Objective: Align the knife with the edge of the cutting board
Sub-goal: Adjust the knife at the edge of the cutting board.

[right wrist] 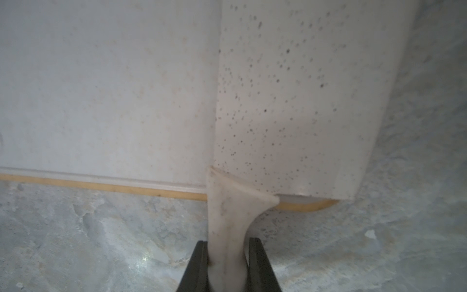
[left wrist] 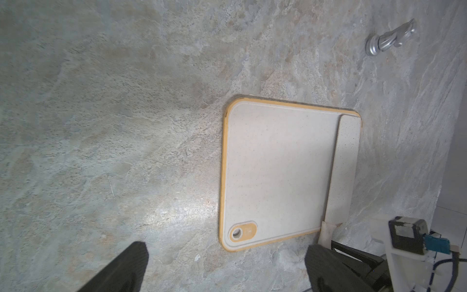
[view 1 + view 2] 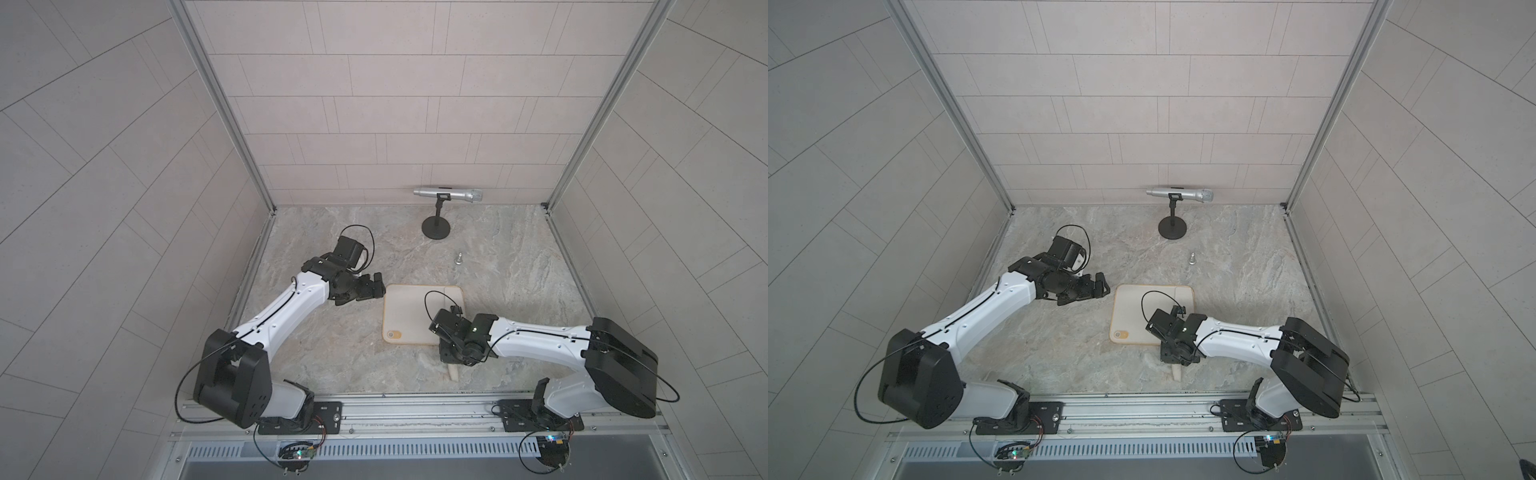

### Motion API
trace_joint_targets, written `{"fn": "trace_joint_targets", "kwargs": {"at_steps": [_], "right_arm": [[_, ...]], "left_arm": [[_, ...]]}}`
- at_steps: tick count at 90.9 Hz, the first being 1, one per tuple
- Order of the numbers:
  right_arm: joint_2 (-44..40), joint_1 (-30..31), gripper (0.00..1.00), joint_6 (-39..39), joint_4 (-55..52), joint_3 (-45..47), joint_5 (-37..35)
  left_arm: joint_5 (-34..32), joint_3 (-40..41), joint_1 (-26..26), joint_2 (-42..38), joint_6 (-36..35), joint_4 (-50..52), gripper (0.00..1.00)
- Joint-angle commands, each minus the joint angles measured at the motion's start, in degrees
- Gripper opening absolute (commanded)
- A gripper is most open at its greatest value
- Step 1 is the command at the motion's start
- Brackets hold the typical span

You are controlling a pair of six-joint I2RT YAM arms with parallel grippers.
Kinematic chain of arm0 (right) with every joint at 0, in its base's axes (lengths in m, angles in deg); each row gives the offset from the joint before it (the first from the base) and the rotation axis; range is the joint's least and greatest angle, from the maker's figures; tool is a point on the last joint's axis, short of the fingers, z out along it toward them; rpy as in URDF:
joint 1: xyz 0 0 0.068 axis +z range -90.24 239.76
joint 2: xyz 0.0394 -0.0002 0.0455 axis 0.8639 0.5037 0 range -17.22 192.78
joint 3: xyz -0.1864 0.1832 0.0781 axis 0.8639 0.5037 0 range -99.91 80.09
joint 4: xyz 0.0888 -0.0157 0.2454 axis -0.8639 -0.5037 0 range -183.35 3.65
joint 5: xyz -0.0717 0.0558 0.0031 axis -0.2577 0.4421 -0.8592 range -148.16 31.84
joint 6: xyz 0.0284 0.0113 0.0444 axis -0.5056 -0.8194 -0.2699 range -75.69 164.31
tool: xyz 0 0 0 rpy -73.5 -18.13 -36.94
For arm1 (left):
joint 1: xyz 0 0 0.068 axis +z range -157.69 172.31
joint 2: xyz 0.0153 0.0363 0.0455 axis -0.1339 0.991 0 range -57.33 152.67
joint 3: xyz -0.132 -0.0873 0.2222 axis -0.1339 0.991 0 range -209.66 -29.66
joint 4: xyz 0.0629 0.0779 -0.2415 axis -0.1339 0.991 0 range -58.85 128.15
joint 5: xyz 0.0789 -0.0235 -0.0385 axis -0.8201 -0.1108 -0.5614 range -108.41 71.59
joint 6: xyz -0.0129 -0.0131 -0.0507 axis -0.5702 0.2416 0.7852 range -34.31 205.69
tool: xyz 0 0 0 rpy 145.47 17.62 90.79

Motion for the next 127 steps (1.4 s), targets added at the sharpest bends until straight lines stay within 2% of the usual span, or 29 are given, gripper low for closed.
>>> {"fn": "trace_joint_targets", "kwargs": {"at_steps": [1,127], "right_arm": [[-0.4,-0.1,0.01,-1.1,-2.2,1.1,-3.3],[1.2,0.2,0.01,2.4,1.0,0.5,-0.8]], "left_arm": [[0.1,-0.1,-0.5,-0.5,-1.0,1.2,1.00],[0.0,-0.1,-0.5,-0.3,-1.0,1.2,1.00]]}}
